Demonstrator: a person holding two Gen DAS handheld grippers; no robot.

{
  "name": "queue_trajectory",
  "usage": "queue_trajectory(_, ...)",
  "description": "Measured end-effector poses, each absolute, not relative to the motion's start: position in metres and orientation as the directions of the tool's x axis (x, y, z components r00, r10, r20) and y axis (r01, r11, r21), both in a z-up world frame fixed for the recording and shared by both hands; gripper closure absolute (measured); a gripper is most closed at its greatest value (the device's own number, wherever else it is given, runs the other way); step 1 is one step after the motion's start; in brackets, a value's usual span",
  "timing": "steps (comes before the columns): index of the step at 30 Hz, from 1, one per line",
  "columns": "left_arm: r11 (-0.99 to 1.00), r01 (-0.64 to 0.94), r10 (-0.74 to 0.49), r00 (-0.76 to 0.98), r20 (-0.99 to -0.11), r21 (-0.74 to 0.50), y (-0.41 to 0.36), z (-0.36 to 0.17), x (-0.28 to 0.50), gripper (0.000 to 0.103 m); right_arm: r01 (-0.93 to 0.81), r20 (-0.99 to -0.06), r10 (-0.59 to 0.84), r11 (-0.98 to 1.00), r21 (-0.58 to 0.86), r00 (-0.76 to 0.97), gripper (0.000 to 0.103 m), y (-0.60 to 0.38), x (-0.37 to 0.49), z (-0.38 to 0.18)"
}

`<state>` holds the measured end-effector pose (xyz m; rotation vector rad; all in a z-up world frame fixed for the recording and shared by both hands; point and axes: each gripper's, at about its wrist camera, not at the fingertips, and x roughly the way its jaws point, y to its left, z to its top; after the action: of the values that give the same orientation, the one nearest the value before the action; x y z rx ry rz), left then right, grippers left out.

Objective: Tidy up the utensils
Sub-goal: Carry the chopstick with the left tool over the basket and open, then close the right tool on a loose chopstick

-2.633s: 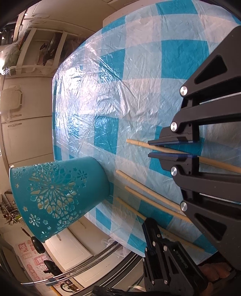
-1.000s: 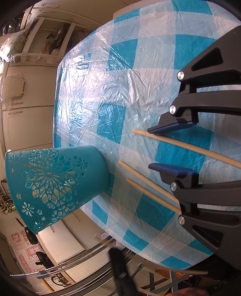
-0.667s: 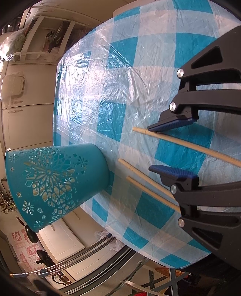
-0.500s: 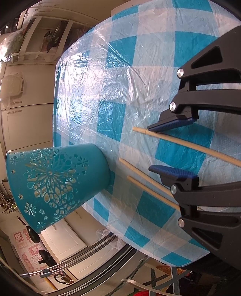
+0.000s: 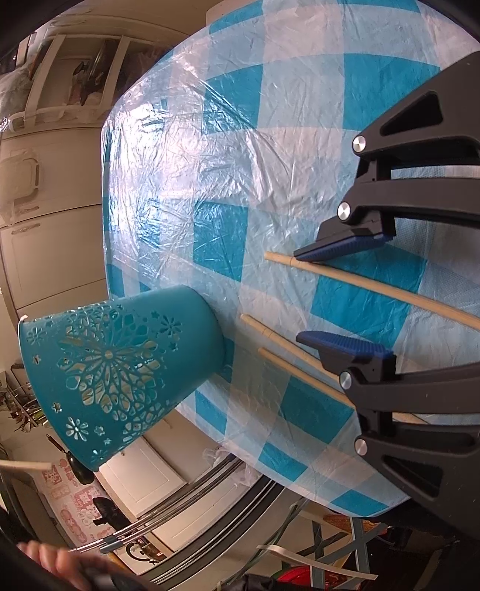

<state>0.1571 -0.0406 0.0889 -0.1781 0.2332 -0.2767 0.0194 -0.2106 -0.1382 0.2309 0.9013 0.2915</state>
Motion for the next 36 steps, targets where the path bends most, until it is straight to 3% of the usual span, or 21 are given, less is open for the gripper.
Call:
queue_trajectory(5, 0.969, 0.202, -0.229, 0.950, -0.214, -0.140, -0.055, 0.064, 0.179, 0.098, -0.151, -0.728, 0.360, 0.929, 0.338, 0.583, 0.064, -0.213, 0.020, -0.139)
queue_trajectory(17, 0.983, 0.174, -0.182, 0.902, -0.393, -0.056, -0.055, -0.009, 0.176, 0.097, -0.151, -0.730, 0.356, 0.931, 0.333, 0.584, 0.063, -0.213, 0.019, -0.137)
queue_trajectory(19, 0.985, 0.164, -0.169, 0.901, -0.399, -0.047, -0.047, -0.011, 0.163, 0.090, -0.152, -0.734, 0.344, 0.936, 0.318, 0.585, 0.063, -0.211, 0.018, -0.136)
queue_trajectory(21, 0.989, 0.142, -0.144, 0.907, -0.395, -0.036, -0.036, -0.010, 0.149, 0.058, -0.152, -0.740, 0.325, 0.944, 0.294, 0.589, 0.063, -0.207, 0.018, -0.136)
queue_trajectory(23, 0.994, 0.105, -0.105, 0.919, -0.380, -0.020, -0.024, -0.009, 0.130, 0.041, -0.146, -0.746, 0.301, 0.952, 0.269, 0.594, 0.063, -0.205, 0.016, -0.135)
queue_trajectory(27, 0.998, 0.061, -0.049, 0.919, -0.392, 0.016, 0.000, -0.015, 0.097, 0.022, -0.119, -0.755, 0.258, 0.965, 0.234, 0.604, 0.063, -0.204, 0.014, -0.135)
queue_trajectory(31, 0.999, 0.023, -0.005, 0.896, -0.443, 0.033, 0.016, -0.033, 0.079, 0.017, -0.108, -0.767, 0.188, 0.982, 0.155, 0.613, 0.066, -0.197, 0.008, -0.135)
queue_trajectory(36, 1.000, 0.002, 0.014, 0.830, -0.557, 0.028, 0.029, -0.066, 0.072, 0.017, -0.115, -0.784, 0.108, 0.992, 0.047, 0.611, 0.090, -0.187, 0.008, -0.135)
